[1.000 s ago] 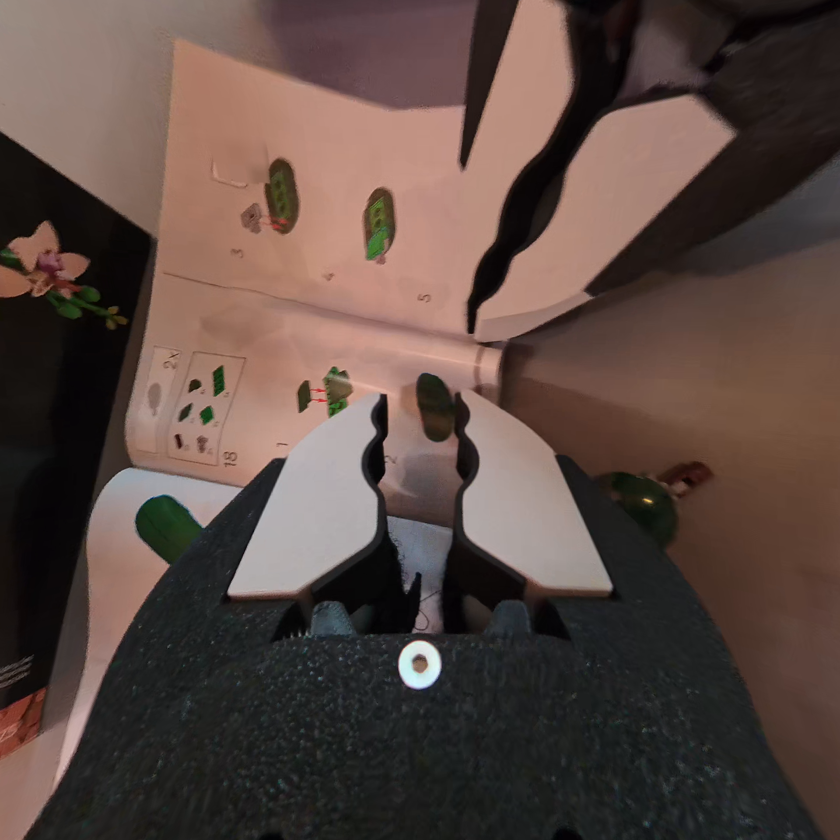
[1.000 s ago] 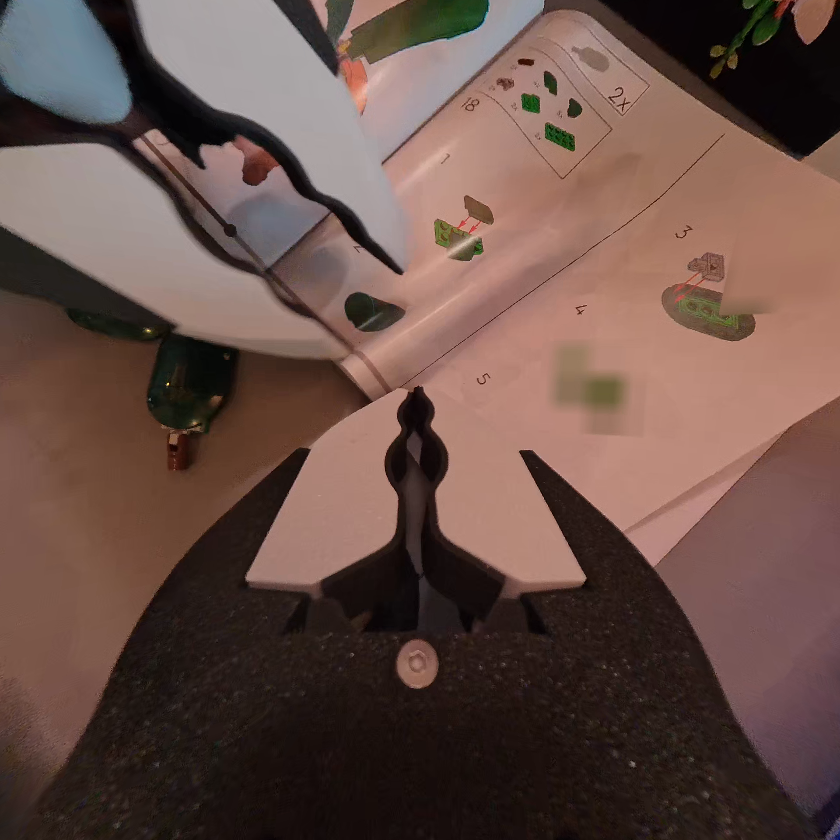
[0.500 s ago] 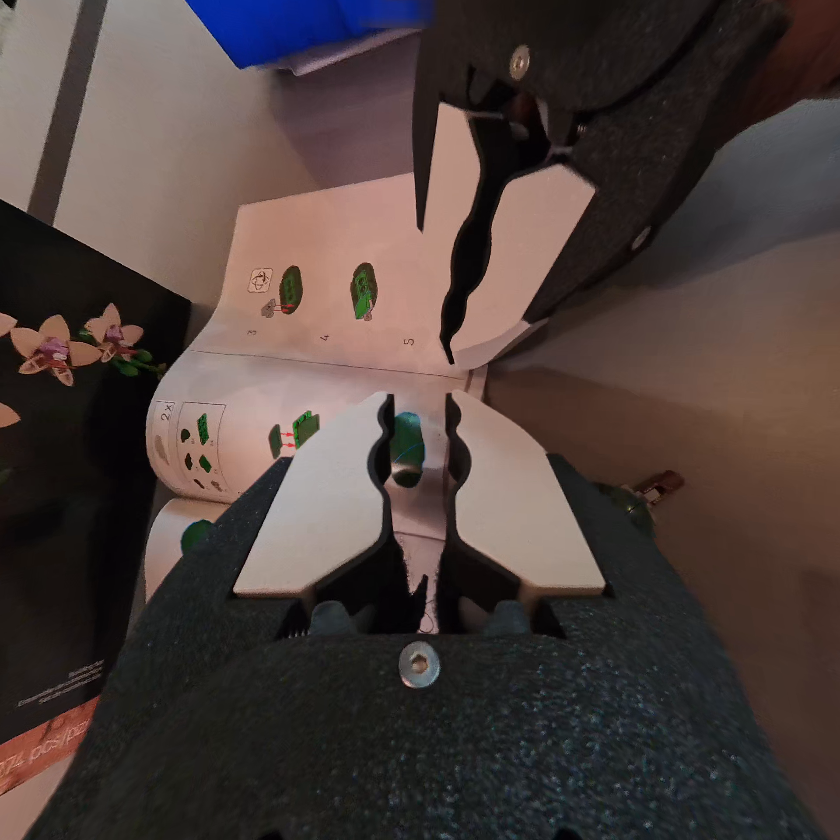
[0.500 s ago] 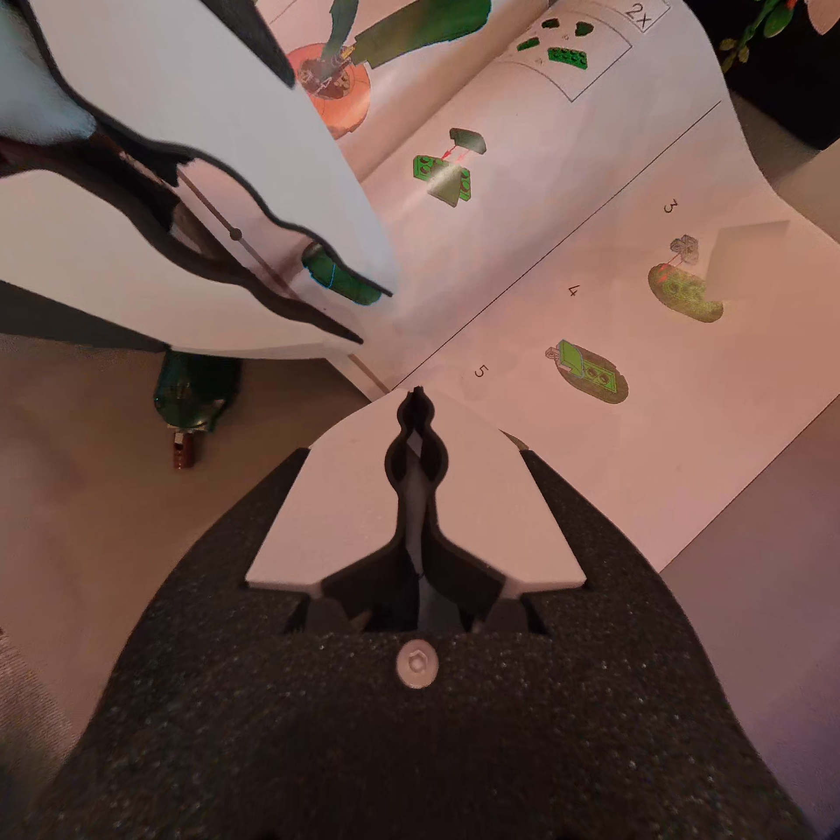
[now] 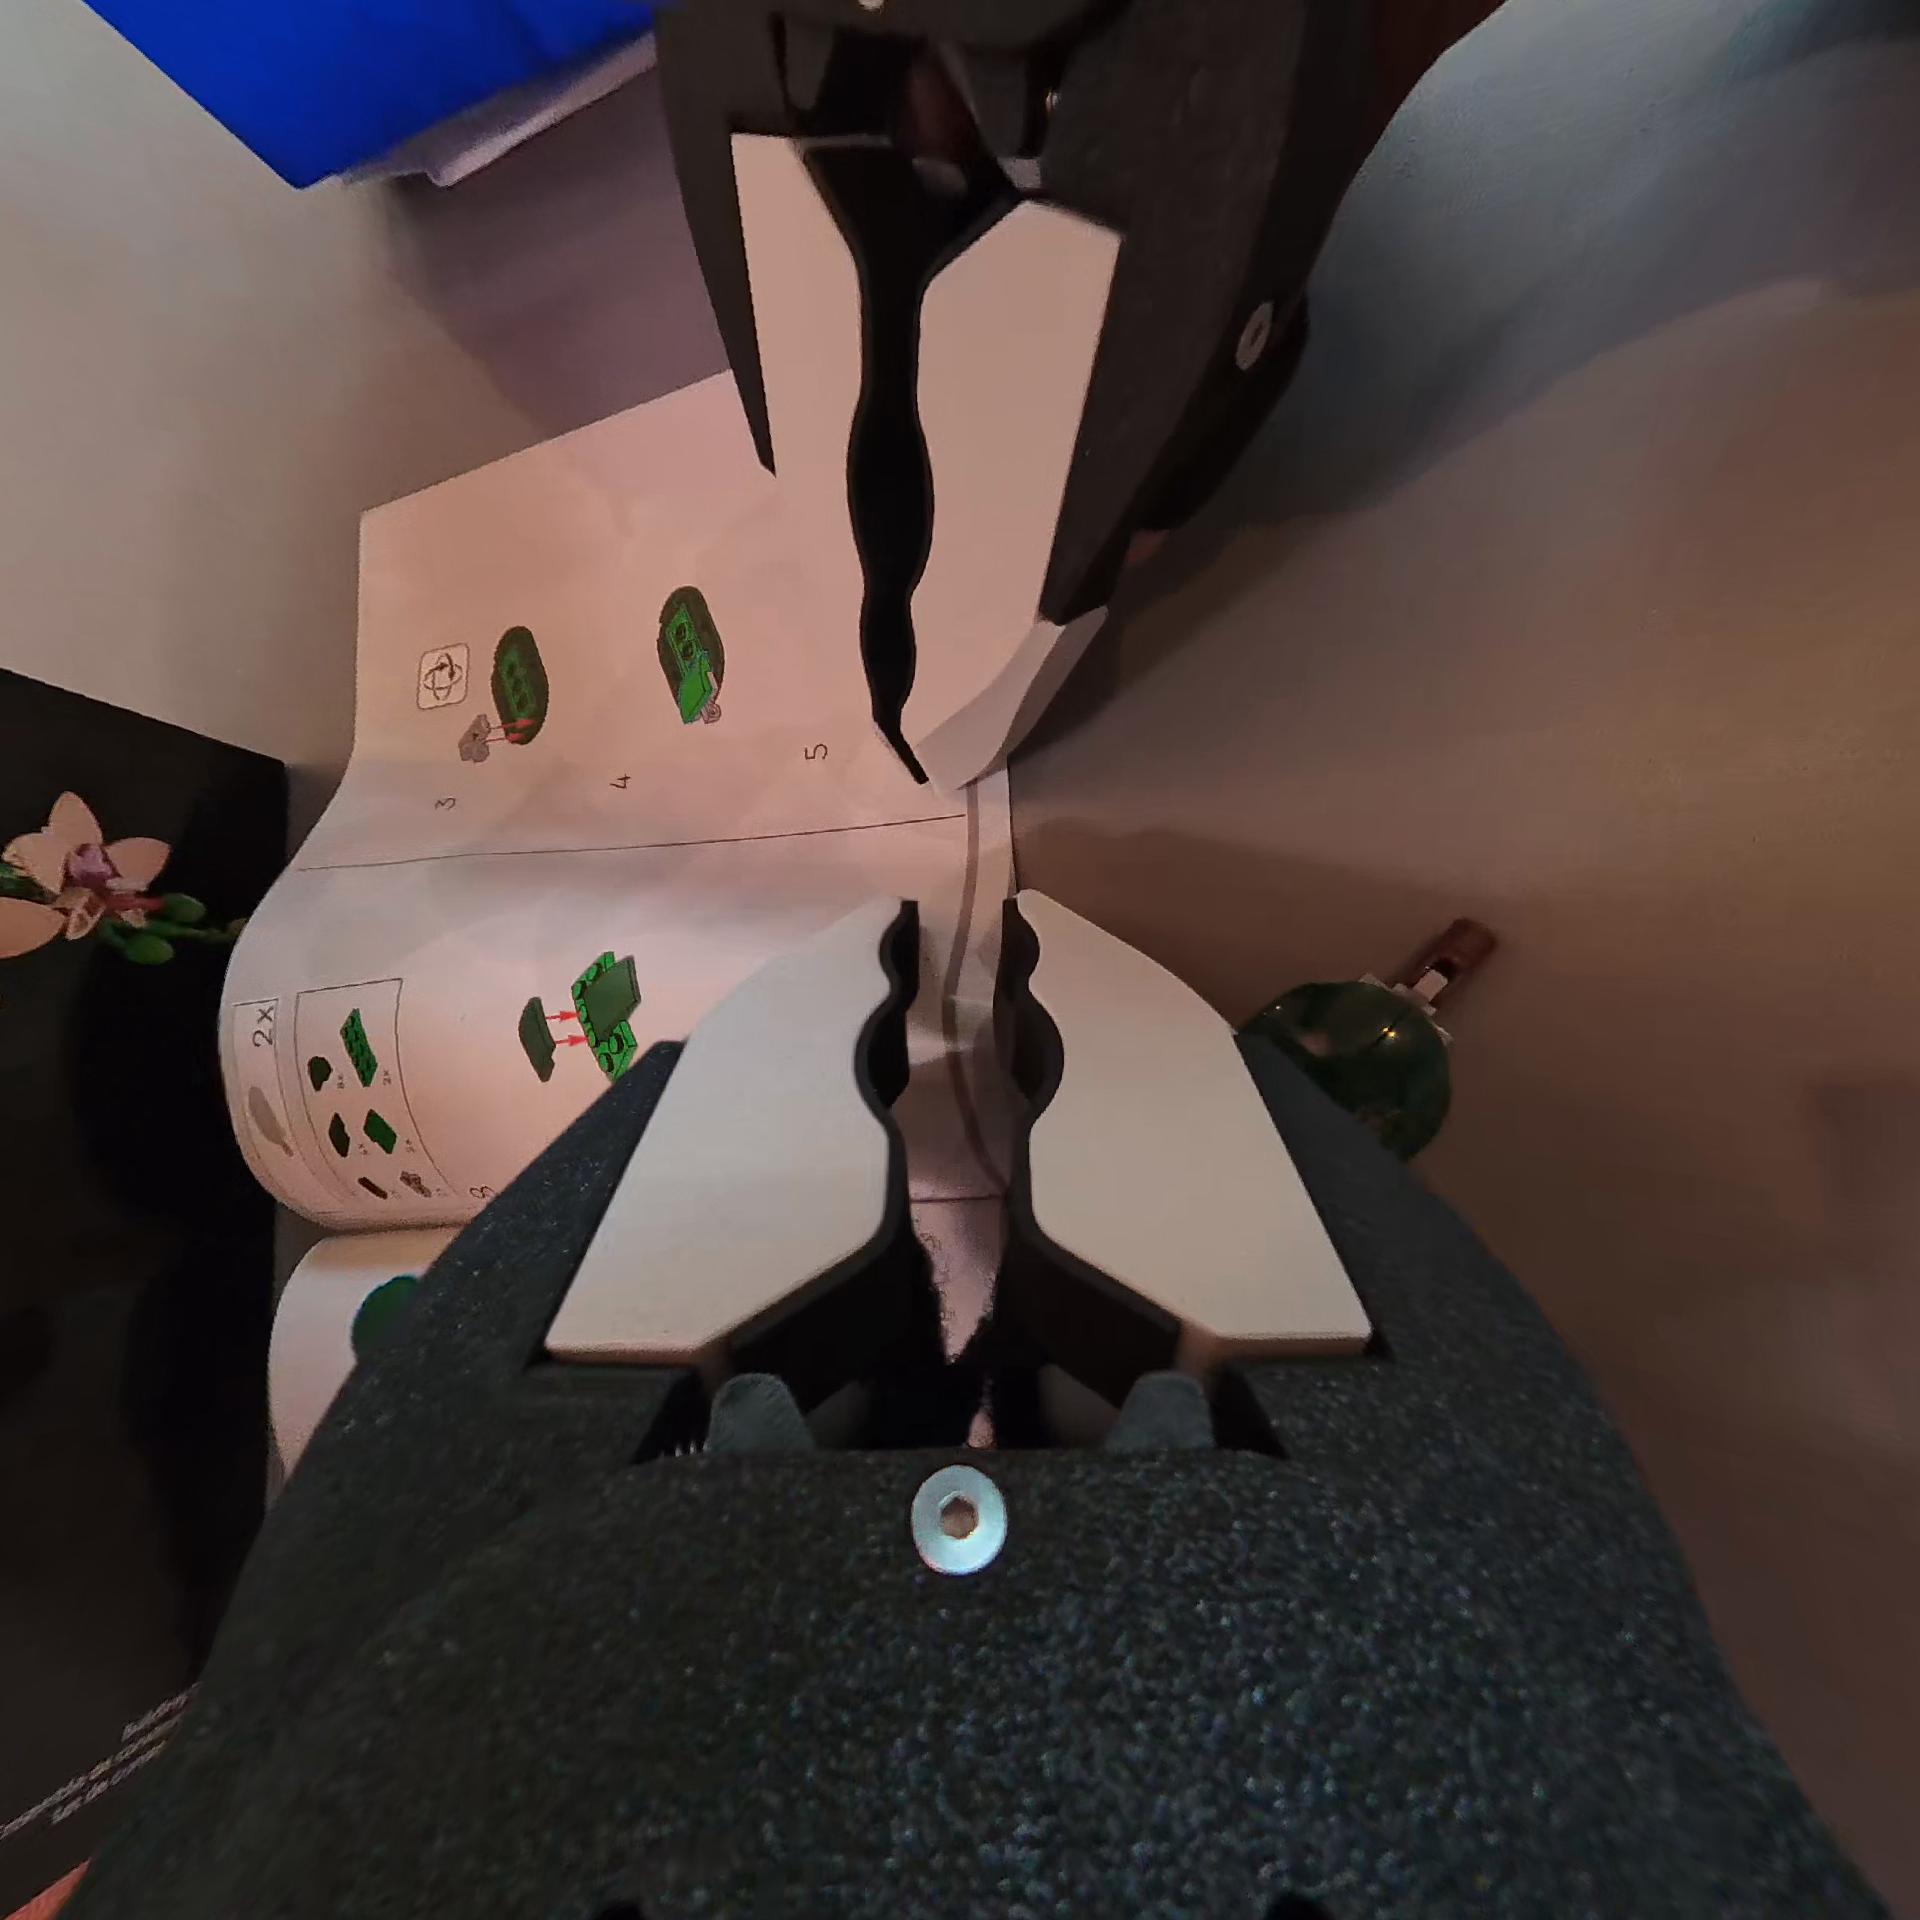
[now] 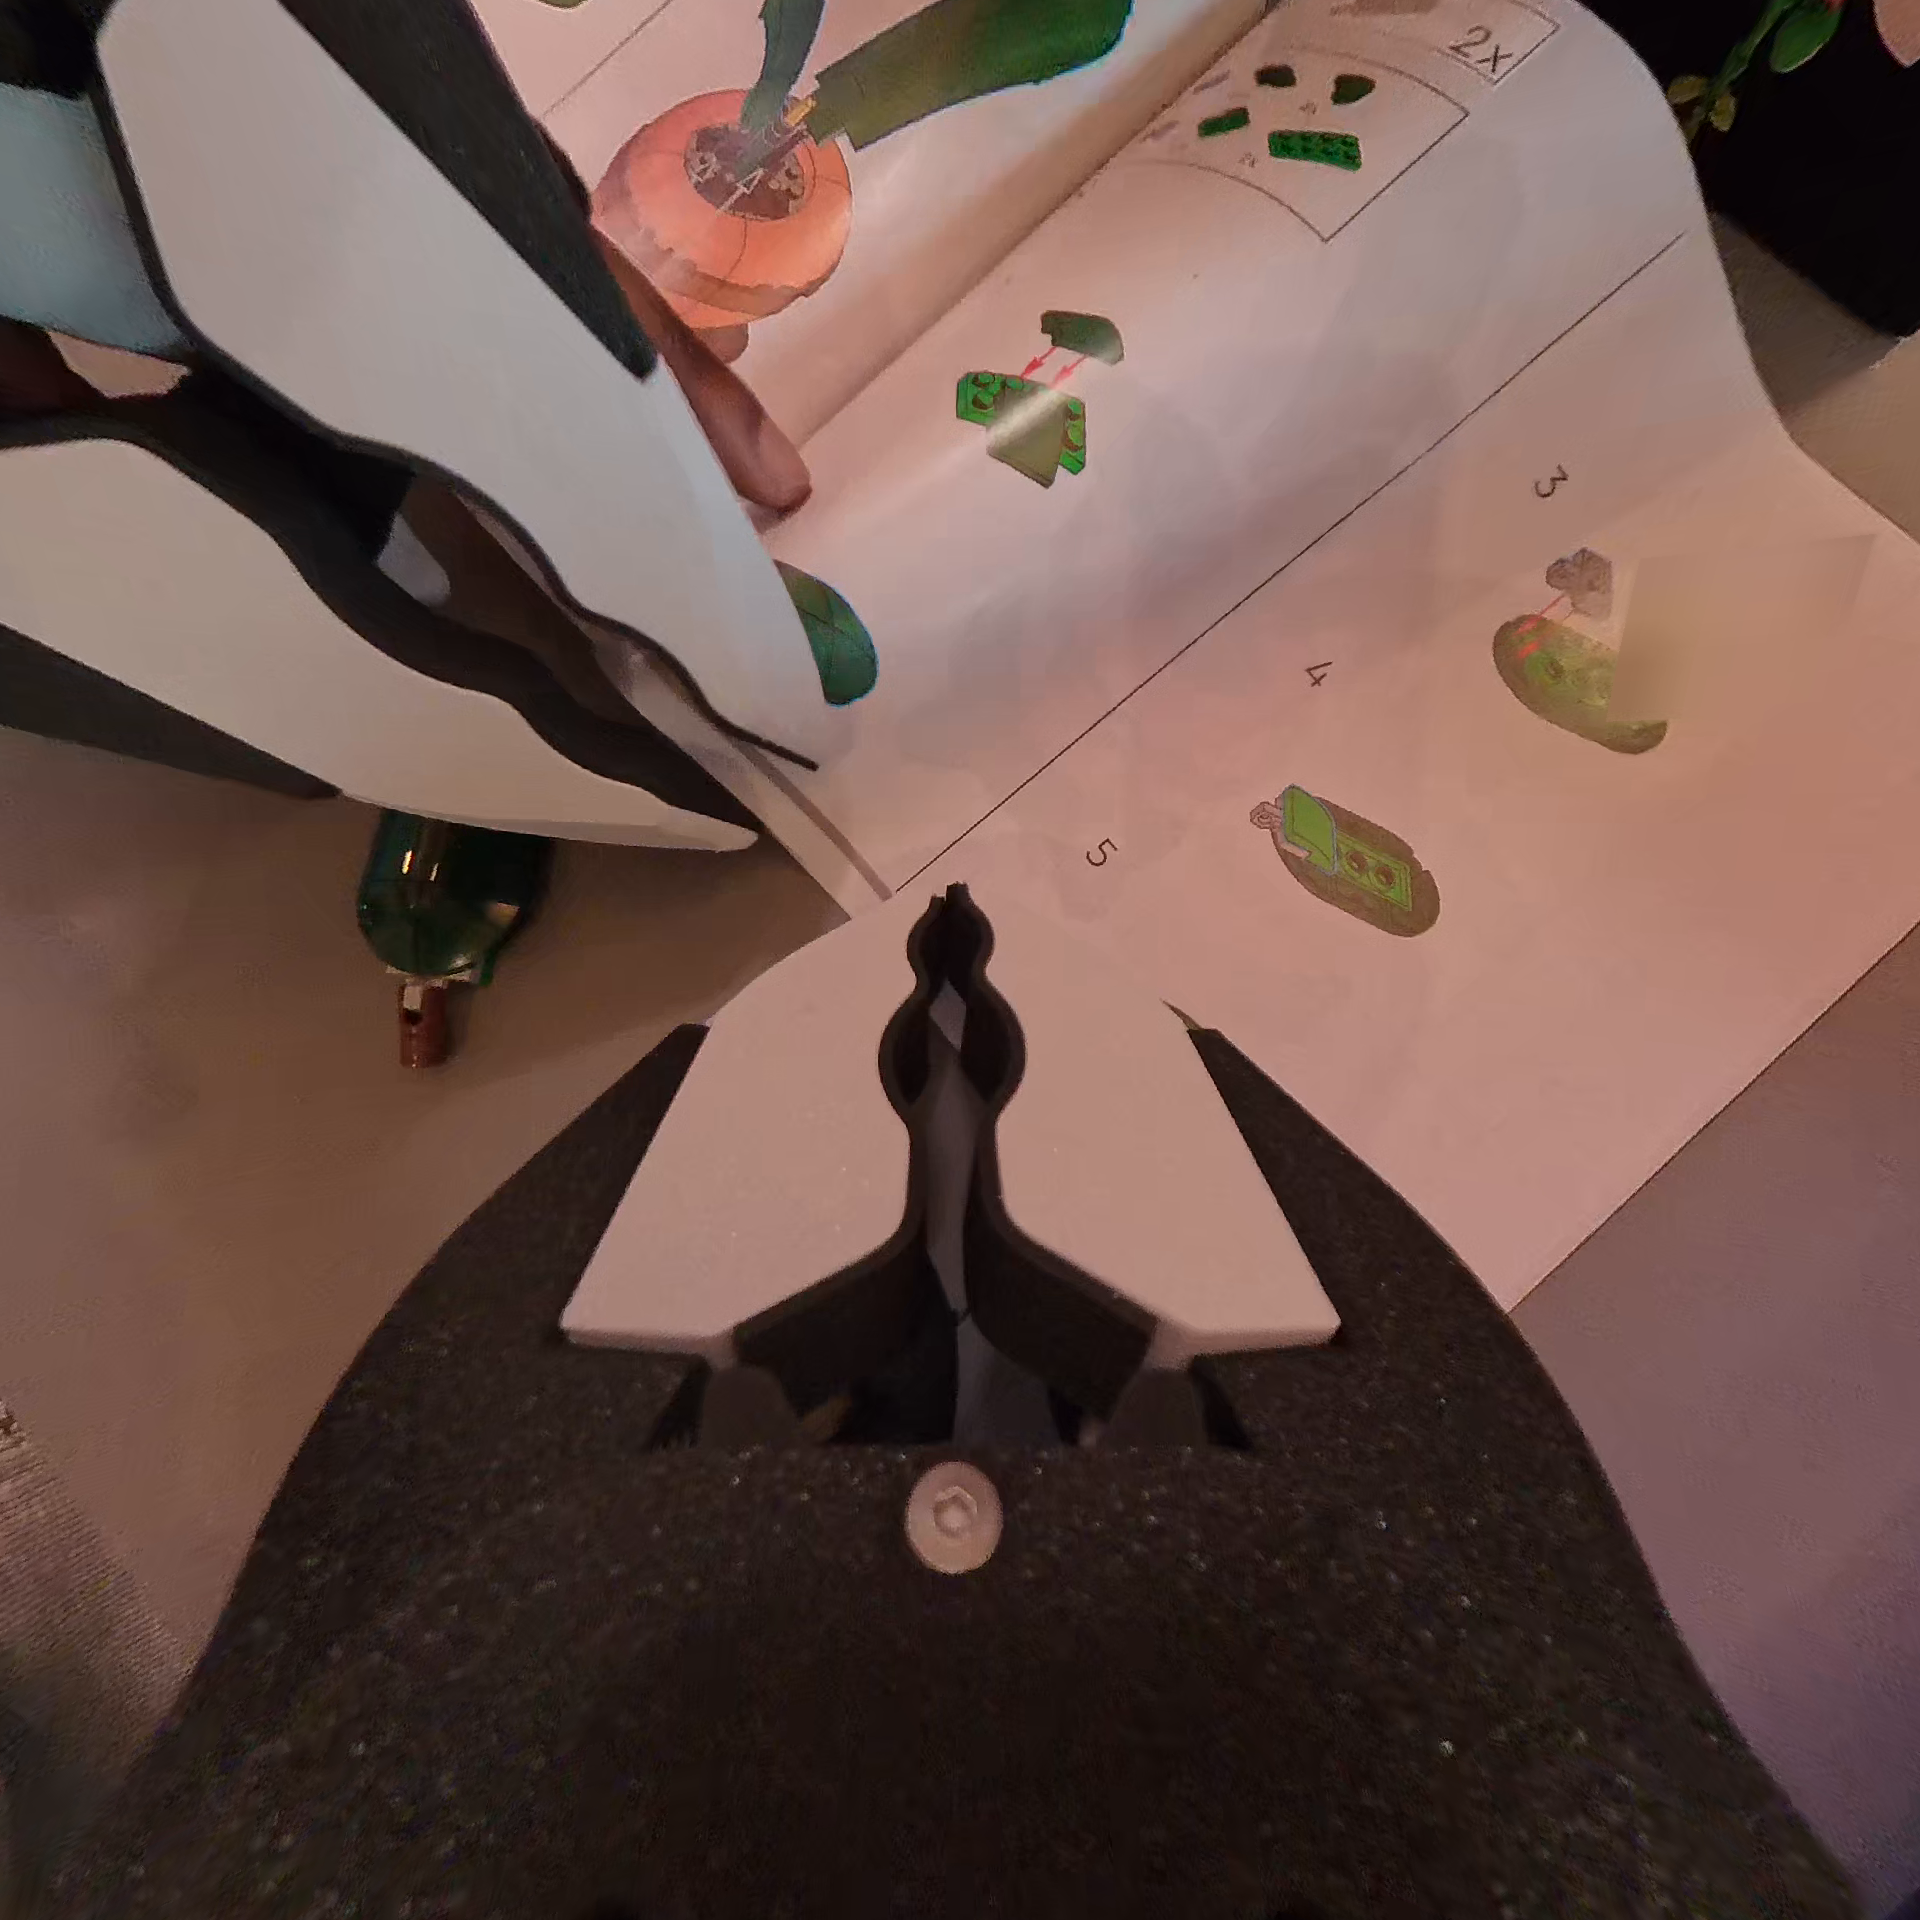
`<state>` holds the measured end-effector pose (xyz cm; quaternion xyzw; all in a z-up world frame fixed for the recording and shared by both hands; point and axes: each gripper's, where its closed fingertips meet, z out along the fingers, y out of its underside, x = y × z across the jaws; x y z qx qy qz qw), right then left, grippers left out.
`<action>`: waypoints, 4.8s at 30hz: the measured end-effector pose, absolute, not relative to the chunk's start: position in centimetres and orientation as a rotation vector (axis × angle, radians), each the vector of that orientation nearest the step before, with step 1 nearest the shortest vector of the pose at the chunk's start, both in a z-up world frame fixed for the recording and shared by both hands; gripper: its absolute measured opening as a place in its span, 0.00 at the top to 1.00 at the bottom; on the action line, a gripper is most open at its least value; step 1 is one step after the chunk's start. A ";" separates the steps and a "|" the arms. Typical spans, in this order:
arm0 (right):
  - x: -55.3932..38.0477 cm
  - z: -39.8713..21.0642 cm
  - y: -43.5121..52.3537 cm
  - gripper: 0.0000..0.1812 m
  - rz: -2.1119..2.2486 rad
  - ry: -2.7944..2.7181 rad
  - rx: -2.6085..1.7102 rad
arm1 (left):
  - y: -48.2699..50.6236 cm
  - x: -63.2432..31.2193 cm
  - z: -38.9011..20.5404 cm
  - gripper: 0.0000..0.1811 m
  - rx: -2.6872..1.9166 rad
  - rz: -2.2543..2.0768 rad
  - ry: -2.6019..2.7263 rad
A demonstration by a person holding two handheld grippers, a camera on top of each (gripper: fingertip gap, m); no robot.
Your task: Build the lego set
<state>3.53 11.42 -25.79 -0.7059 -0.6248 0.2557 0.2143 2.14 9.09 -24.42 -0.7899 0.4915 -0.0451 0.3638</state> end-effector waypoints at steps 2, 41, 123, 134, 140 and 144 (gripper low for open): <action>3.5 -25.8 11.4 1.00 0.715 -1.730 -1.959 | 9.1 2.3 -24.6 0.94 -2.035 -0.121 1.268; 3.9 -25.2 10.2 0.93 0.871 -1.879 -1.762 | 8.6 2.0 -24.5 1.00 -1.987 -0.161 1.305; 9.7 -22.9 12.5 0.93 0.138 -2.725 -0.861 | 6.3 0.6 -22.3 1.00 -1.912 -0.475 1.171; 9.7 -24.9 13.6 0.92 0.018 -2.997 -0.268 | 6.3 0.6 -22.0 1.00 -1.902 -0.460 1.178; 9.8 -24.9 13.2 0.93 0.029 -3.054 -0.205 | 6.3 0.8 -21.6 1.00 -1.888 -0.451 1.182; 10.0 -25.1 13.3 0.93 -0.014 -3.075 -0.185 | 6.2 0.8 -21.3 1.00 -1.878 -0.444 1.183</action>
